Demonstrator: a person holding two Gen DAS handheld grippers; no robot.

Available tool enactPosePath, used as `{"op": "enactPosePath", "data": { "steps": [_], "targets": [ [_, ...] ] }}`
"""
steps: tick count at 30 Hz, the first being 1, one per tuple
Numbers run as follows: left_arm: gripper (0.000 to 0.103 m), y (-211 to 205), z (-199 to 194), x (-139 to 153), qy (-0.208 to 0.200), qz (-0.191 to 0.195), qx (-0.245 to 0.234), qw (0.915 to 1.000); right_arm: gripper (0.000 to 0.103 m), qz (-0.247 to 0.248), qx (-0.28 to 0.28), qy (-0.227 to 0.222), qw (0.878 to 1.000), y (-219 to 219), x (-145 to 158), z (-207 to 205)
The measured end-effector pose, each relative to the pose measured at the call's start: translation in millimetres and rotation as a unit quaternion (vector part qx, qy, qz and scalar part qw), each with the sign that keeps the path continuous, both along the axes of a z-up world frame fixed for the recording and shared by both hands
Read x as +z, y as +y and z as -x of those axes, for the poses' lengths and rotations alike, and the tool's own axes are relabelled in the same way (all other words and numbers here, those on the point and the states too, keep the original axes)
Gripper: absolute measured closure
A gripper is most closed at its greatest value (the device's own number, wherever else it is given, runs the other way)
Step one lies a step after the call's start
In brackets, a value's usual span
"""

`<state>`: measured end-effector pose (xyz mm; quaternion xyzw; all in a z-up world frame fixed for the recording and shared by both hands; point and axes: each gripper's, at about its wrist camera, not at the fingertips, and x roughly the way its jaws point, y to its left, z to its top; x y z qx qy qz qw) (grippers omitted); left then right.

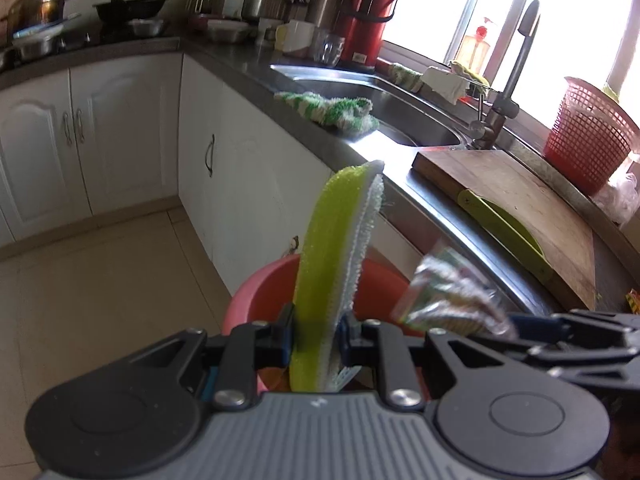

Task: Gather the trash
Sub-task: 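Carry the sponge and clear packet over the red bucket with both tools, then open both tools to drop sponge and packet into the bucket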

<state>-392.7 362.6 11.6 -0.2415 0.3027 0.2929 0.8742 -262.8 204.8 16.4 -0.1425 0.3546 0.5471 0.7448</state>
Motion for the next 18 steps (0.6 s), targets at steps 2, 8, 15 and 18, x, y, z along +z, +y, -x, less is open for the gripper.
{"op": "enactPosePath", "data": {
  "steps": [2, 8, 15, 18],
  "targets": [
    [0.084, 5.3, -6.5, -8.3, 0.006, 0.006, -0.006, 0.9999, 0.041, 0.014, 0.0, -0.002, 1.0, 9.3, -6.5, 0.2],
    [0.084, 17.6, -19.7, -31.9, 0.025, 0.022, -0.018, 0.9993, 0.041, 0.057, 0.003, -0.011, 0.998, 40.0, -21.7, -3.7],
    [0.084, 25.9, -33.6, -57.8, 0.051, 0.036, -0.031, 0.9976, 0.038, 0.087, 0.009, -0.009, 0.996, 59.9, -40.0, -12.3],
    [0.082, 28.2, -37.9, -64.9, 0.063, 0.034, -0.035, 0.9968, 0.033, 0.092, 0.01, -0.004, 0.996, 68.7, -44.4, -11.3]
  ]
}}
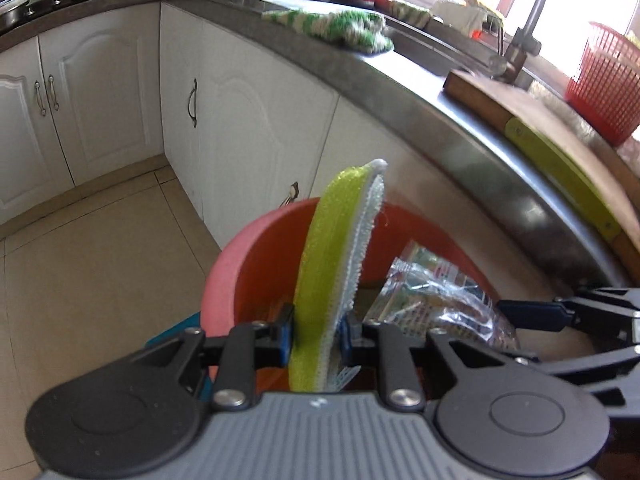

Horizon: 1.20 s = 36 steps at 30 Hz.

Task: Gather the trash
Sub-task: 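Open both tools to drop sponge and packet into the bucket, then move both open tools back to the counter toward the orange packet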

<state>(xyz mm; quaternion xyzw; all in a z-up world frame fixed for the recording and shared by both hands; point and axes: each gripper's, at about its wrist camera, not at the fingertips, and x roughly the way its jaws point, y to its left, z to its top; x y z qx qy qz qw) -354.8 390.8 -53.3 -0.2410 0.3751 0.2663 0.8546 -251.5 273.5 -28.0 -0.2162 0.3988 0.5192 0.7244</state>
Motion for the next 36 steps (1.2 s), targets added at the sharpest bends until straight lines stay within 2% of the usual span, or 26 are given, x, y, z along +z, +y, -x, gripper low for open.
{"op": "enactPosePath", "data": {
  "steps": [2, 4, 6, 8, 10, 15, 21, 34, 36],
  "targets": [
    [0.077, 1.4, -3.3, -3.0, 0.012, -0.009, 0.004, 0.9999, 0.025, 0.0, 0.004, 0.001, 1.0, 6.0, 7.1, 6.9],
    [0.056, 1.9, -5.4, -3.4, 0.024, -0.016, 0.005, 0.9996, 0.02, 0.001, 0.009, -0.001, 1.0, 10.0, 7.9, 9.5],
    [0.043, 3.1, -6.3, -1.1, 0.03, -0.024, 0.008, 0.9992, 0.017, -0.002, 0.011, -0.002, 1.0, 6.6, 10.6, 12.6],
    [0.039, 2.7, -6.1, 3.6, 0.031, -0.029, 0.004, 0.9991, 0.014, -0.007, 0.012, -0.002, 1.0, 3.8, 14.3, 13.4],
    [0.03, 0.3, -7.2, 9.0, 0.036, -0.044, 0.002, 0.9984, 0.012, -0.016, 0.013, 0.0, 1.0, 2.2, 20.5, 14.5],
    [0.027, -4.0, -9.0, 26.1, 0.028, -0.06, -0.01, 0.9977, 0.004, -0.034, 0.009, -0.005, 0.999, -11.1, 36.6, 15.7],
    [0.023, -11.4, -17.0, 43.0, 0.024, -0.088, -0.018, 0.9957, 0.003, -0.056, -0.018, -0.011, 0.998, -28.0, 53.6, 12.9],
    [0.015, -30.2, -24.7, 62.9, 0.037, -0.132, -0.028, 0.9901, 0.003, -0.108, -0.078, -0.006, 0.991, -68.9, 64.0, -2.3],
    [0.014, -33.9, -25.4, 65.8, 0.036, -0.136, -0.031, 0.9896, 0.003, -0.114, -0.087, -0.008, 0.99, -63.8, 65.1, 0.1]
  ]
}}
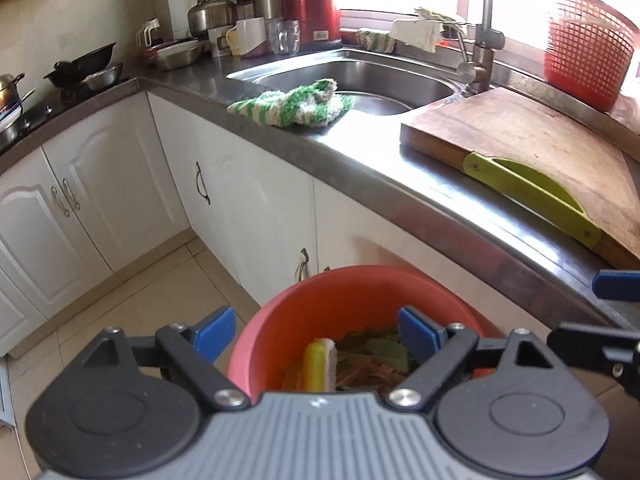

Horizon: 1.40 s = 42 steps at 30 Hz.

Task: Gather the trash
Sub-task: 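Move both open tools back to the counter toward the orange packet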

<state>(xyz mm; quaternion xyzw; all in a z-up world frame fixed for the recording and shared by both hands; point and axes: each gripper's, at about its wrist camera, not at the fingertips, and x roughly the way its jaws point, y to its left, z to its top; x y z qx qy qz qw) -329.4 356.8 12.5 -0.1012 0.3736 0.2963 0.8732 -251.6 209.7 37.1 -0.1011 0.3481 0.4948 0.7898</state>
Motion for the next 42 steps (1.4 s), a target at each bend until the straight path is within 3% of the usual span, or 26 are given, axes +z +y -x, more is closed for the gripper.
{"op": "enactPosePath", "data": {
  "steps": [28, 42],
  "targets": [
    [0.009, -68.6, -30.6, 35.7, -0.005, -0.058, -0.07, 0.9959, 0.003, -0.071, -0.116, -0.008, 0.991, -76.1, -2.2, -21.0],
    [0.009, -98.8, -43.0, 43.4, 0.004, -0.076, -0.078, 0.9941, 0.003, -0.085, -0.161, -0.012, 0.983, -98.6, 0.1, -20.1]
  ]
}}
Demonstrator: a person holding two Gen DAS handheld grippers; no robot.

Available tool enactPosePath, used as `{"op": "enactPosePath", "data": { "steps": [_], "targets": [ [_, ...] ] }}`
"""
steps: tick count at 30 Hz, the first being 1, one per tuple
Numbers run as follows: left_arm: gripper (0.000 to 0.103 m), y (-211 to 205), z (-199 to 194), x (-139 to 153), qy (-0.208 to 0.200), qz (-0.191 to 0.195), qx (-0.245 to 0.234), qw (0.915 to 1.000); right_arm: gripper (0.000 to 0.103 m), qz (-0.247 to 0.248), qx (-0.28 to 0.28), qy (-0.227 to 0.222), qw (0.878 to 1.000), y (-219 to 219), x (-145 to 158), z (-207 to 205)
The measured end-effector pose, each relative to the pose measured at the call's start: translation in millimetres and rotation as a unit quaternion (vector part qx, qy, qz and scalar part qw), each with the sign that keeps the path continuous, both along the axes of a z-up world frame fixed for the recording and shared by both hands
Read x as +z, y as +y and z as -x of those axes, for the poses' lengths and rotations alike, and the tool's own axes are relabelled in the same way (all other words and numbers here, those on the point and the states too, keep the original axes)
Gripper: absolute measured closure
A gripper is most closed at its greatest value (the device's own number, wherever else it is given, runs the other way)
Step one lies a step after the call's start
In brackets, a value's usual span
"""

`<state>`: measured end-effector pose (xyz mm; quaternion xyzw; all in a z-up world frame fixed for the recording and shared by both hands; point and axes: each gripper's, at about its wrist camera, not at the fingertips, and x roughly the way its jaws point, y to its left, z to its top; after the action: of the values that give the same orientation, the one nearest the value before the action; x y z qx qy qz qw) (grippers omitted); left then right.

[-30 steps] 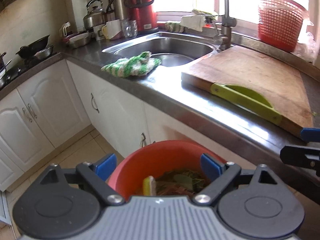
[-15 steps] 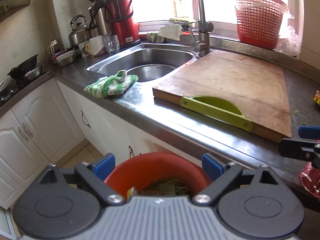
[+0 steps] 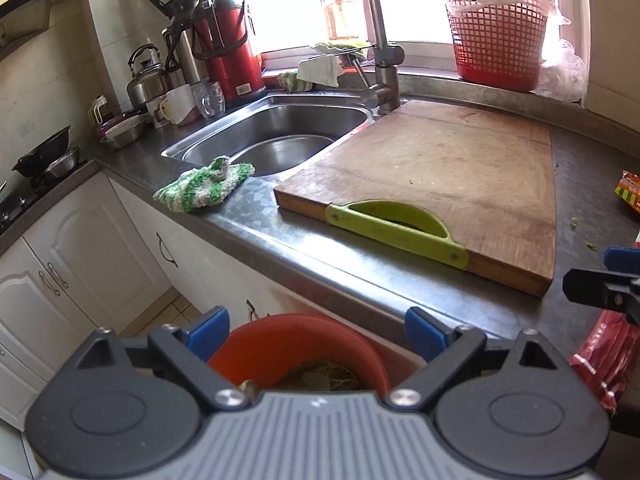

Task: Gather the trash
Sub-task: 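Move both open tools back to the counter toward the orange packet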

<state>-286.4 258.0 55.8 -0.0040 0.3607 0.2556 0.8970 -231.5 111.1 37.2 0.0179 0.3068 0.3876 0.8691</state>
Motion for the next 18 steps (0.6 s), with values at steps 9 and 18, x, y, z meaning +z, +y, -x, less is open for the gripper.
{"op": "enactPosePath", "data": {
  "steps": [9, 18],
  "targets": [
    [0.008, -21.6, -12.4, 8.7, -0.007, -0.015, -0.015, 0.9997, 0.003, -0.005, -0.034, 0.002, 0.999, -20.5, -2.7, -0.2],
    [0.008, -40.0, -24.8, 13.1, -0.007, -0.03, -0.027, 0.9992, 0.003, -0.011, -0.063, -0.008, 0.998, -41.6, -0.5, 4.7]
  ]
}}
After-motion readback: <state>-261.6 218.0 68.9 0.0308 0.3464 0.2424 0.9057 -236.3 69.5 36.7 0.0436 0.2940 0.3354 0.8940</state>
